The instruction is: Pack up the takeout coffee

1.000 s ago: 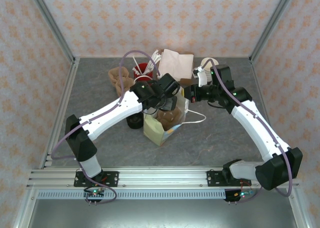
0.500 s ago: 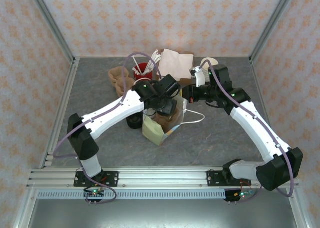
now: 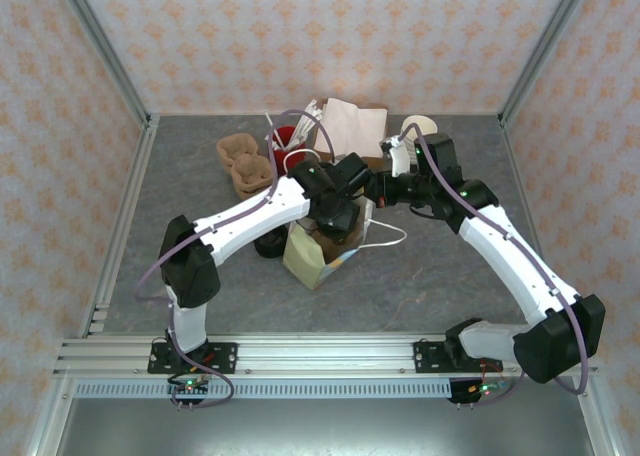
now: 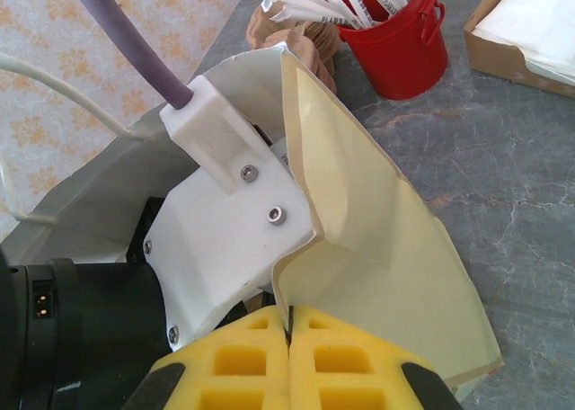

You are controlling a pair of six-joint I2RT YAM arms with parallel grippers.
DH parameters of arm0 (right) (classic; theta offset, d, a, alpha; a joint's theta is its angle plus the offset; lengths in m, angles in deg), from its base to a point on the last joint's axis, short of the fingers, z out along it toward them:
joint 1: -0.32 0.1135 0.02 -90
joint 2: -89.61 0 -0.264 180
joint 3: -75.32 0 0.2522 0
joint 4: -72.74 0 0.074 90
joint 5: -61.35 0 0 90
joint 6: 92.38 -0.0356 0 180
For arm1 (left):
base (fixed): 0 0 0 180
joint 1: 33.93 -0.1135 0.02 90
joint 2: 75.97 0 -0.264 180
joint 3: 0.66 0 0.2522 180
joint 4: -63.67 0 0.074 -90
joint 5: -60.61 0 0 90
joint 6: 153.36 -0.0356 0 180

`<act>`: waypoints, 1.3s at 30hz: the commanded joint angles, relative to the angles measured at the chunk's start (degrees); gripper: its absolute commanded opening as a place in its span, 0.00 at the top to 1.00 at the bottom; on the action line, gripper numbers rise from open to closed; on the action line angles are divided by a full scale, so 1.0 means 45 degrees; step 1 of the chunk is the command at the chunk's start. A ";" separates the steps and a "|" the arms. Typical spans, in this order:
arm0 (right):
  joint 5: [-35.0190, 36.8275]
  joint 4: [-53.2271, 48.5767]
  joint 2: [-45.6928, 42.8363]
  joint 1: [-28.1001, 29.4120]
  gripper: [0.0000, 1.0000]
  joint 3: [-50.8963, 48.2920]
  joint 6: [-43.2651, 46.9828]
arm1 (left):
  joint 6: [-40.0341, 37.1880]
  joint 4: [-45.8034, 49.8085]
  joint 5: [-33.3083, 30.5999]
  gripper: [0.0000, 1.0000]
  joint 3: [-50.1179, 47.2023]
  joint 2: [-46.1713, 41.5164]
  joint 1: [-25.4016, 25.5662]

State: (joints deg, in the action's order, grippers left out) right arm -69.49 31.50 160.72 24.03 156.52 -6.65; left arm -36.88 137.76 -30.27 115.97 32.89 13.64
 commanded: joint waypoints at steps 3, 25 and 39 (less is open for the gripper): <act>-0.0007 0.0960 -0.0127 0.0036 1.00 -0.0366 -0.0749 | -0.0206 0.0396 -0.0476 0.40 0.0625 0.0673 -0.0119; 0.0760 0.1024 -0.1624 -0.0843 0.54 -0.1470 -0.0938 | -0.0578 0.0103 -0.0067 0.40 0.1479 0.2182 -0.0420; 0.2013 -0.0080 -0.2834 -0.1355 0.42 -0.1173 -0.0806 | -0.0670 0.0578 0.0080 0.40 0.3083 0.3368 -0.0494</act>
State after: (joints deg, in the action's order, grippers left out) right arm -62.04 31.87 149.72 18.08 150.05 -11.16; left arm -39.09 137.85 -29.79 128.76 45.58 12.02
